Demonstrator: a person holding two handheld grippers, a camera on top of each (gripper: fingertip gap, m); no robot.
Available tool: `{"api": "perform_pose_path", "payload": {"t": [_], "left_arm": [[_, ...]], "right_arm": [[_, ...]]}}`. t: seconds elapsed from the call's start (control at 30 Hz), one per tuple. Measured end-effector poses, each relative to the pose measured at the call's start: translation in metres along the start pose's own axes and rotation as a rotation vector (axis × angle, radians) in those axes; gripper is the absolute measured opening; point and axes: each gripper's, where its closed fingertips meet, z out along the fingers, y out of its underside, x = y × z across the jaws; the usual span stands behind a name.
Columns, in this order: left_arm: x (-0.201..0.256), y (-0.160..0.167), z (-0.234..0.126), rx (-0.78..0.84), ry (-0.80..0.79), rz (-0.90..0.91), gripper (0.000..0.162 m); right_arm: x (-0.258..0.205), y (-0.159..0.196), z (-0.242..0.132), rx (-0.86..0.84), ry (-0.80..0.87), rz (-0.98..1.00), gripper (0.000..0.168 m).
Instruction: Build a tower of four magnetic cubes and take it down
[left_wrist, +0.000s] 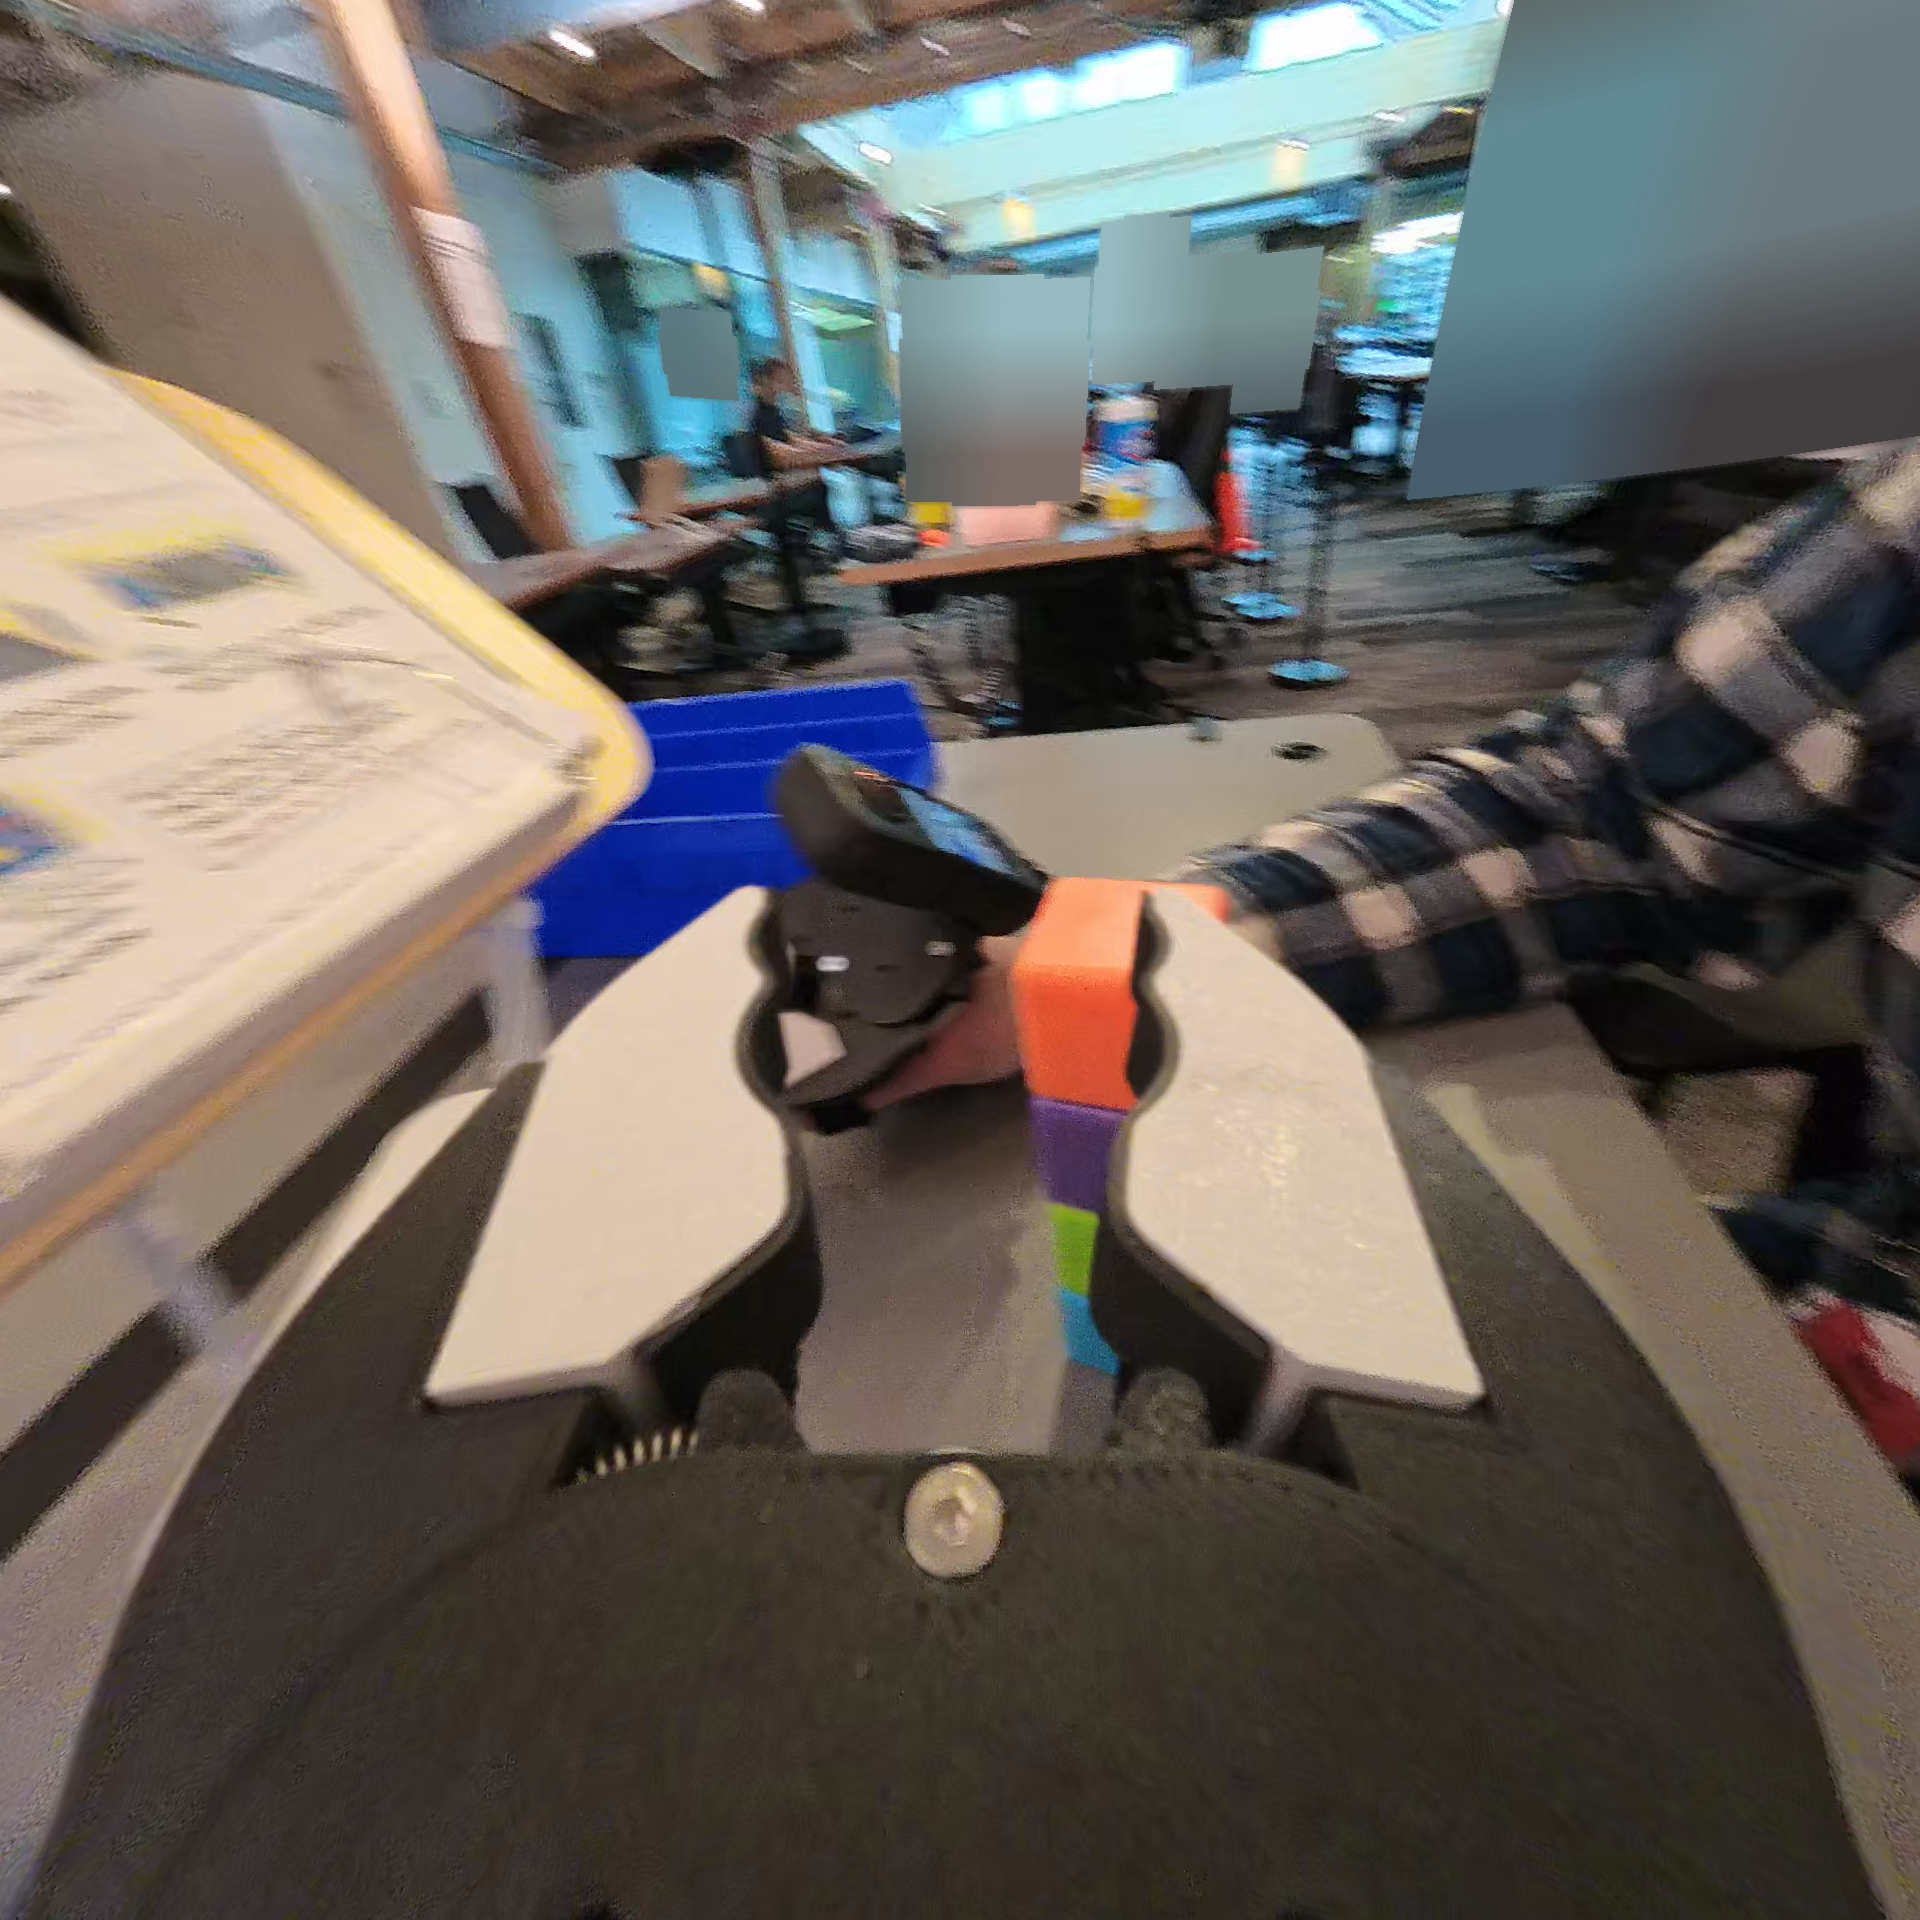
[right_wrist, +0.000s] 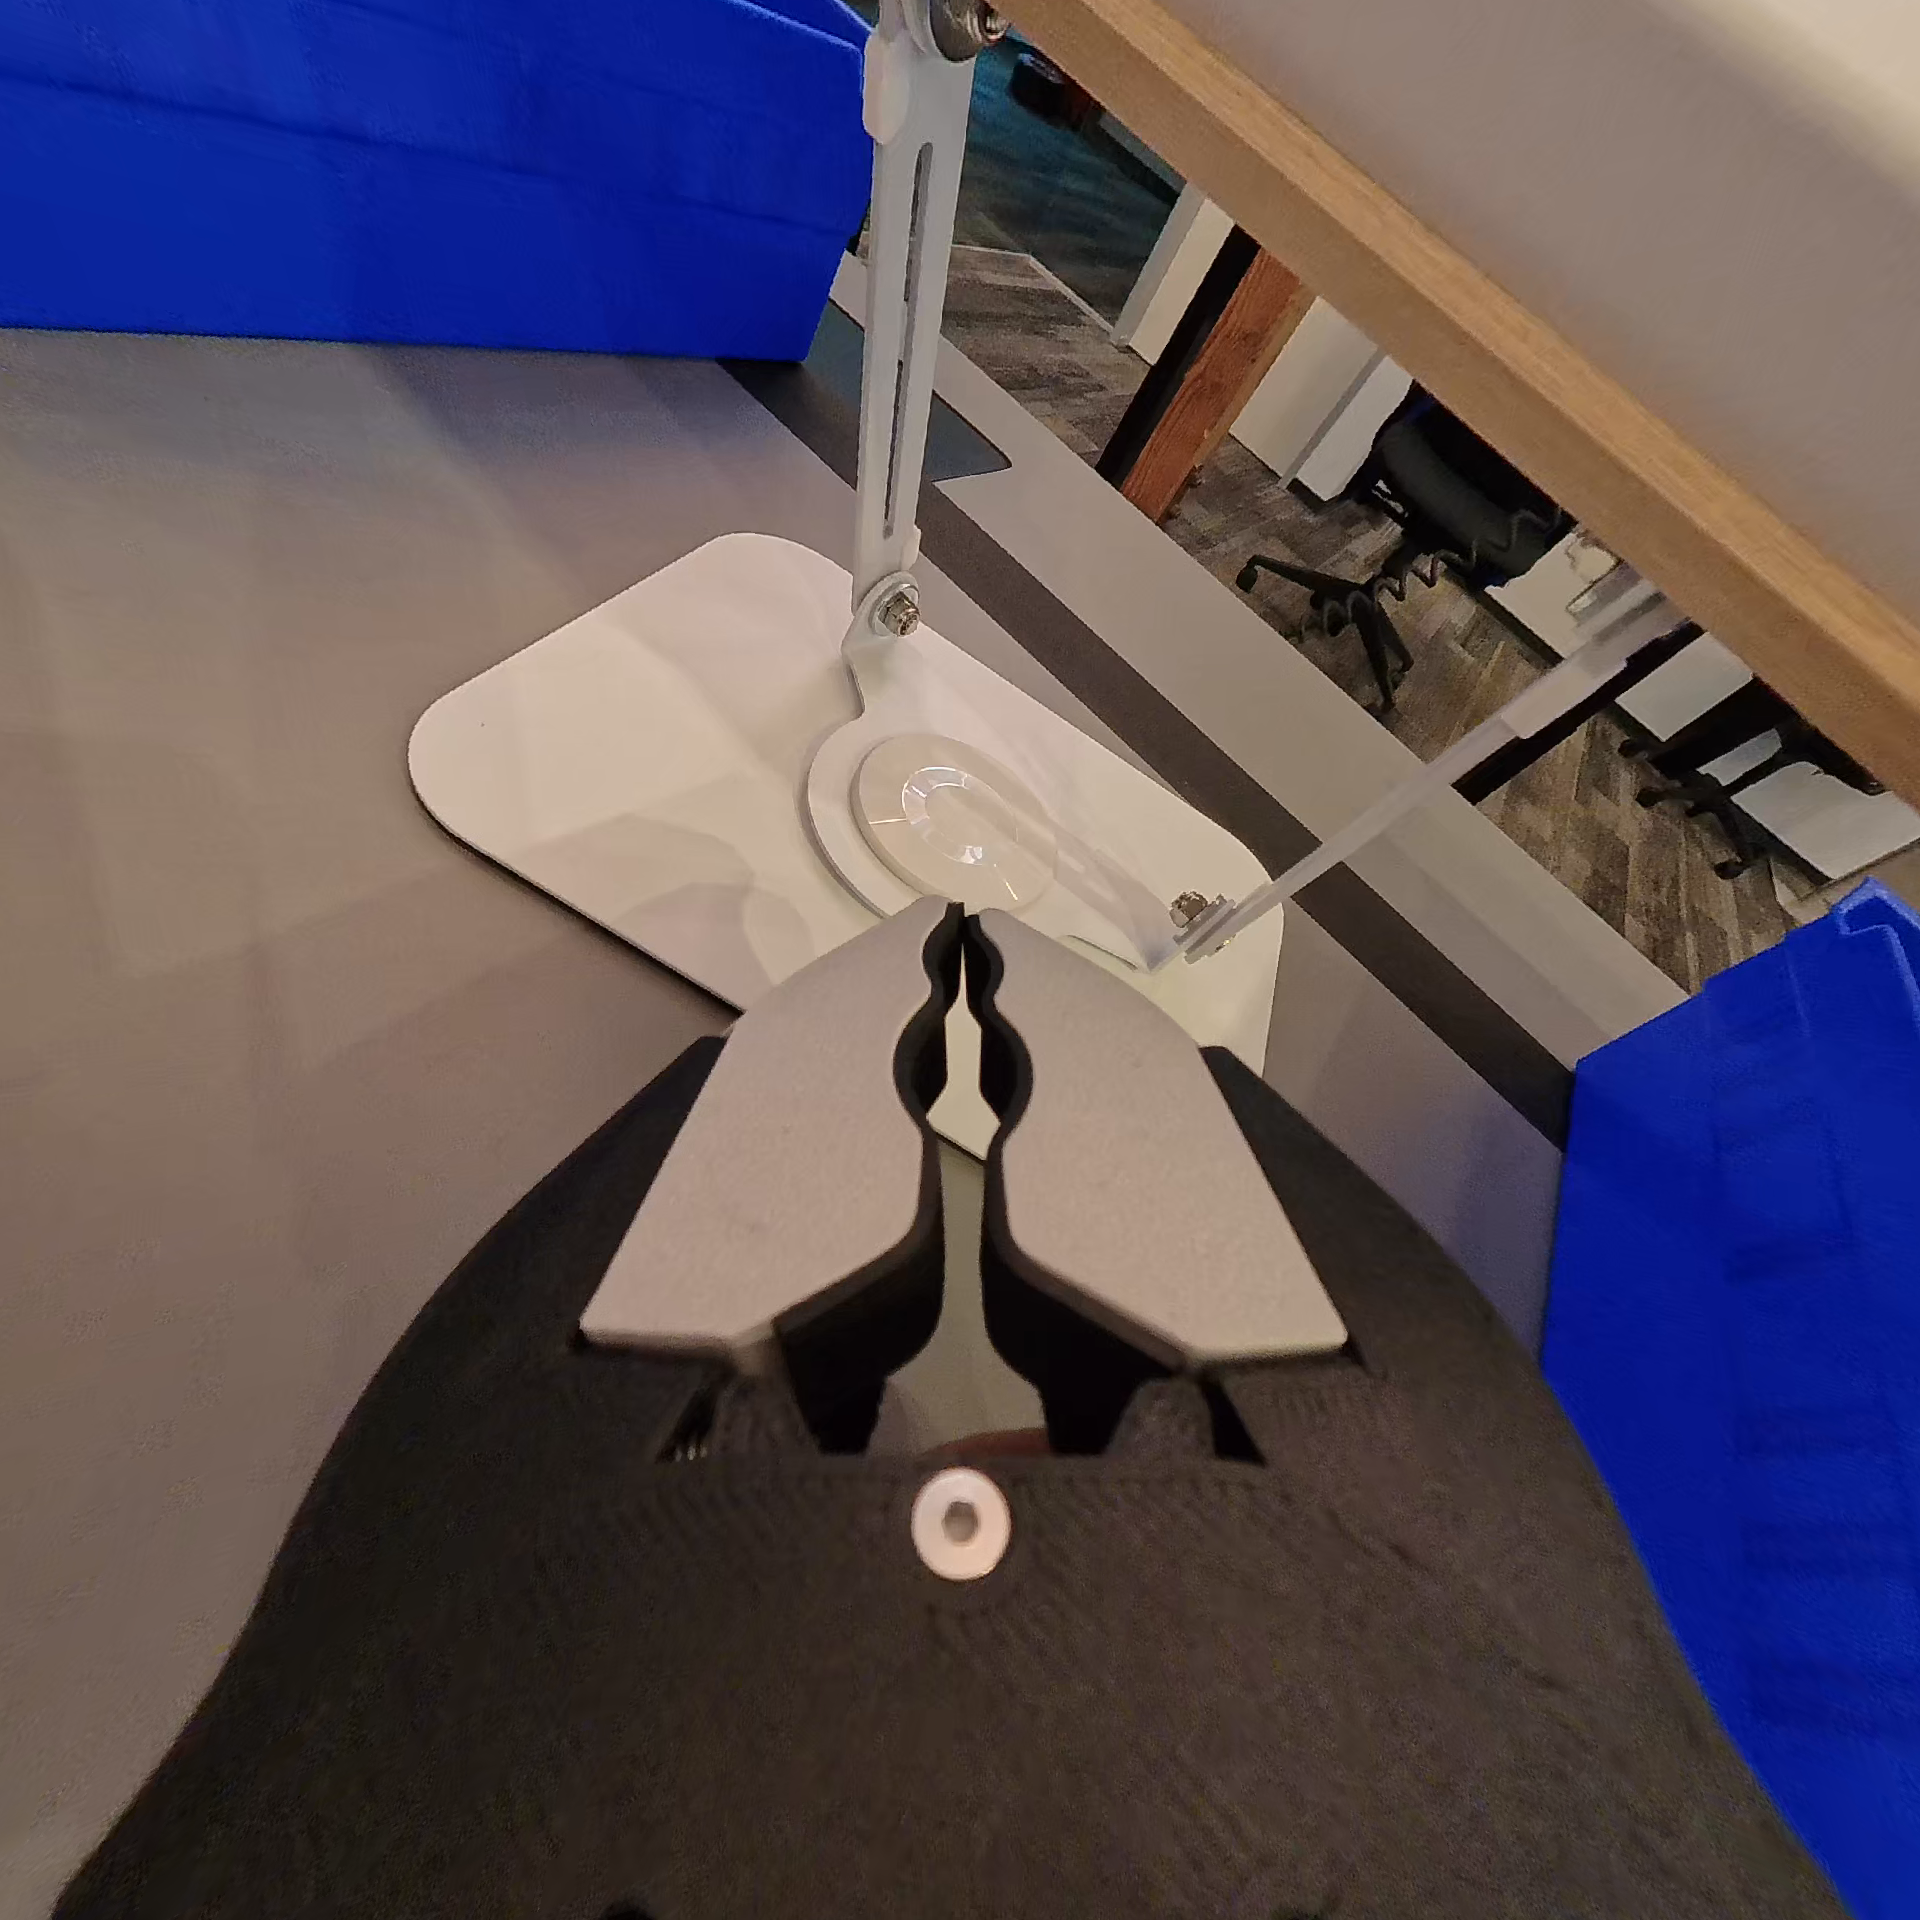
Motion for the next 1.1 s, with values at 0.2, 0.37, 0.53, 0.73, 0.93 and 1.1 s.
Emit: {"api": "perform_pose_path", "payload": {"t": [0.2,0.37,0.53,0.73,0.93,1.1], "left_arm": [[-0.076,0.019,-0.042,-0.045,-0.441,0.012,0.003],[-0.118,0.068,-0.048,-0.149,-0.729,-0.064,0.000],[-0.144,0.104,-0.046,-0.239,-0.938,-0.086,0.000],[-0.151,0.126,-0.037,-0.278,-1.014,-0.127,0.000],[-0.155,0.127,-0.039,-0.266,-1.064,-0.127,0.000],[-0.157,0.133,-0.047,-0.312,-1.113,-0.067,0.000]], "right_arm": [[0.003,-0.001,-0.001,0.006,0.015,0.011,0.000],[0.012,0.002,-0.005,0.004,0.063,0.034,0.000],[0.022,0.003,-0.009,0.001,0.129,0.063,0.000],[0.042,0.010,-0.020,-0.003,0.221,0.143,0.000],[0.053,0.015,-0.033,-0.012,0.308,0.195,0.000],[0.055,0.016,-0.043,-0.006,0.348,0.233,0.000]]}}
